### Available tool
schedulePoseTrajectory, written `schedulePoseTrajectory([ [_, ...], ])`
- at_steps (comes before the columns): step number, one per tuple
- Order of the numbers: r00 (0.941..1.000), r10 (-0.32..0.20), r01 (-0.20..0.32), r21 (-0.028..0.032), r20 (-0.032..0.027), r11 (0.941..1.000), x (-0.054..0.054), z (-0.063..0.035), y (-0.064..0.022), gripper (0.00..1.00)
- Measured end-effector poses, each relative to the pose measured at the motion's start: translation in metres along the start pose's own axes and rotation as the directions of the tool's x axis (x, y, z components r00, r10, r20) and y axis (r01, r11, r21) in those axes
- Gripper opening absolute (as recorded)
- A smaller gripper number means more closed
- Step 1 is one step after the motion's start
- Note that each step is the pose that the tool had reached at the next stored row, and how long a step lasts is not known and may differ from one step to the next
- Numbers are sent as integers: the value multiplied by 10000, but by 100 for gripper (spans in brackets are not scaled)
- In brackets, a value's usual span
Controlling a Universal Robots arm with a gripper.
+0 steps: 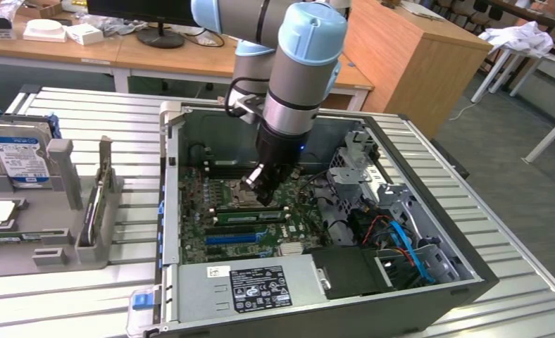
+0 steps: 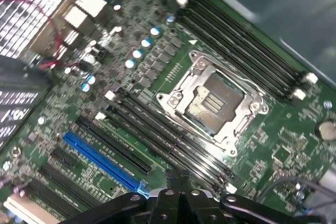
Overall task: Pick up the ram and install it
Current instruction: 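Press down the ram until it locks into place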
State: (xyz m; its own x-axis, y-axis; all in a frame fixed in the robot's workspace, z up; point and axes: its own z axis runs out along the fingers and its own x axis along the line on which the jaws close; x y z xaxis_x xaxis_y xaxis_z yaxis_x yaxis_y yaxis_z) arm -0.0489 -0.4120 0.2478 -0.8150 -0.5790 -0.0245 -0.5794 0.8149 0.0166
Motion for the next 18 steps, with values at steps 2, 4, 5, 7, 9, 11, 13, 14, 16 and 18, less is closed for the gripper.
schedulePoseTrajectory([
  [2, 9994, 359, -359, 8, 6, 9994, 0, 0, 0, 10],
  [4, 9974, 718, -718, 17, 12, 9974, 0, 0, 0, 10],
  [5, 9958, 913, -913, 21, 17, 9958, 0, 0, 0, 10],
  [7, 9921, 1251, -1251, 29, 23, 9921, 0, 0, 0, 10],
  [9, 9874, 1580, -1580, 36, 30, 9874, 0, 0, 0, 10],
  [11, 9815, 1916, -1916, 43, 37, 9815, 0, 0, 0, 10],
  [13, 9745, 2242, -2242, 50, 44, 9745, 0, 0, 0, 10],
  [14, 9706, 2406, -2406, 53, 47, 9706, 0, 0, 0, 10],
  [16, 9626, 2710, -2710, 60, 55, 9626, 0, 0, 0, 10],
  [18, 9532, 3023, -3023, 66, 62, 9532, 0, 0, 0, 10],
])
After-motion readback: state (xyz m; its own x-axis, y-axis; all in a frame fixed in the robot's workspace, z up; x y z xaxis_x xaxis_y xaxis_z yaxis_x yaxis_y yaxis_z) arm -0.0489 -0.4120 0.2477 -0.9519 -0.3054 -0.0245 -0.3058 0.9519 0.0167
